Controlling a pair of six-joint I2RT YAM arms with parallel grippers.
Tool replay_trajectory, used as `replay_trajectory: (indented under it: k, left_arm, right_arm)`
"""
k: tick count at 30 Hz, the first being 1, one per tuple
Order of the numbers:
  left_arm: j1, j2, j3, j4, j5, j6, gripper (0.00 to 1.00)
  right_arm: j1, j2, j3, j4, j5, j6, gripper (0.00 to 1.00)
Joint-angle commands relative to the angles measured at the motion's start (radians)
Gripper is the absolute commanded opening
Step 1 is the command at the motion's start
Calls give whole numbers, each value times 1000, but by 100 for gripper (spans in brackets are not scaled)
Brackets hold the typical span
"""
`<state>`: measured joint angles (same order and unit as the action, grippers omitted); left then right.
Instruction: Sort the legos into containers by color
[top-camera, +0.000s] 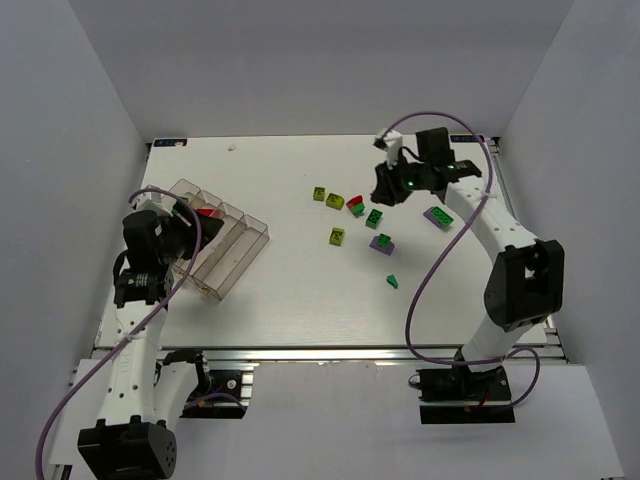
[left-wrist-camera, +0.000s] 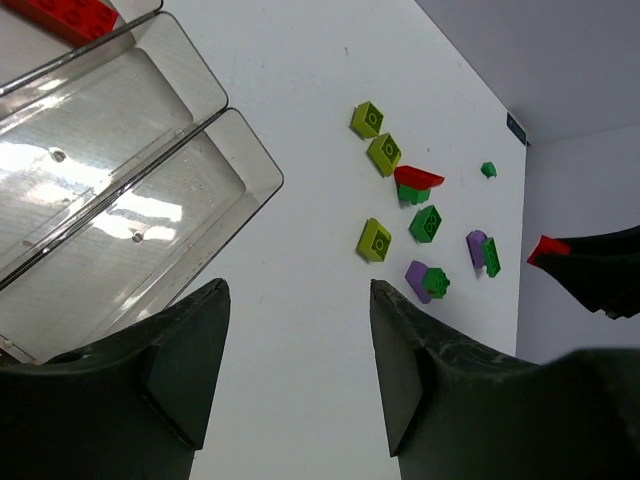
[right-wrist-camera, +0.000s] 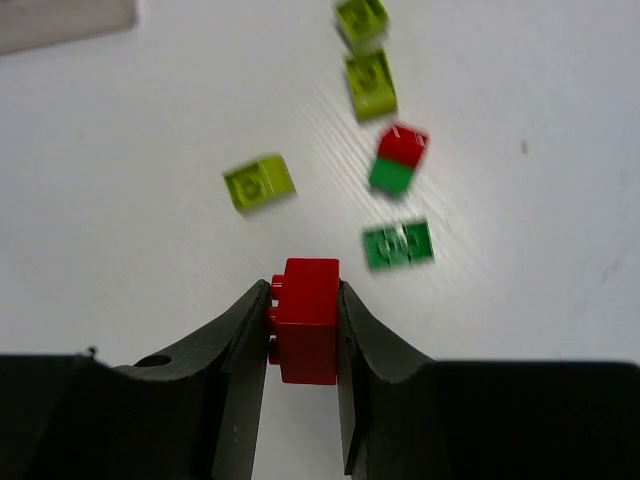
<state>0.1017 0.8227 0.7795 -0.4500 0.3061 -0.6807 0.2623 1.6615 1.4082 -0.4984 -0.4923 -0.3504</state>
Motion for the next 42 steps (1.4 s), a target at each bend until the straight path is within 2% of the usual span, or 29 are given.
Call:
replay_trajectory:
  k: [1,11,15,20,24,32,34,38,42]
  left_arm:
    - [0,-30,55,-30,-41,4,68]
    - [0,-99,131,-189,-154,3,70]
    - [0,-120,176,-254,-231,7,71]
    - [0,-148,230,-318,-329,1,71]
    - [0,-151,297,-354,-354,-10,71]
    - [0,-131,389,-395,-335,-26,71]
    - [0,-135,391,-400,-331,-37,71]
    - [0,-154,379,-392,-308,-56,71]
    - [0,-169,365,-383,-254,-69,71]
  right_arm:
    - [121,84,125,30,-127,-70,0]
    - [359,317,431,83,-154,8,0]
    - [434,438,610,93,-141,51,0]
    - [489,530,721,153,-106,146,0]
    - [544,605,785,208,-49,211,0]
    - [601,681,807,469,76,332,0]
    - [620,710,836,495,113,343,0]
    - [647,782,851,679,188,370,0]
    - [686,860,913,786,251,353,0]
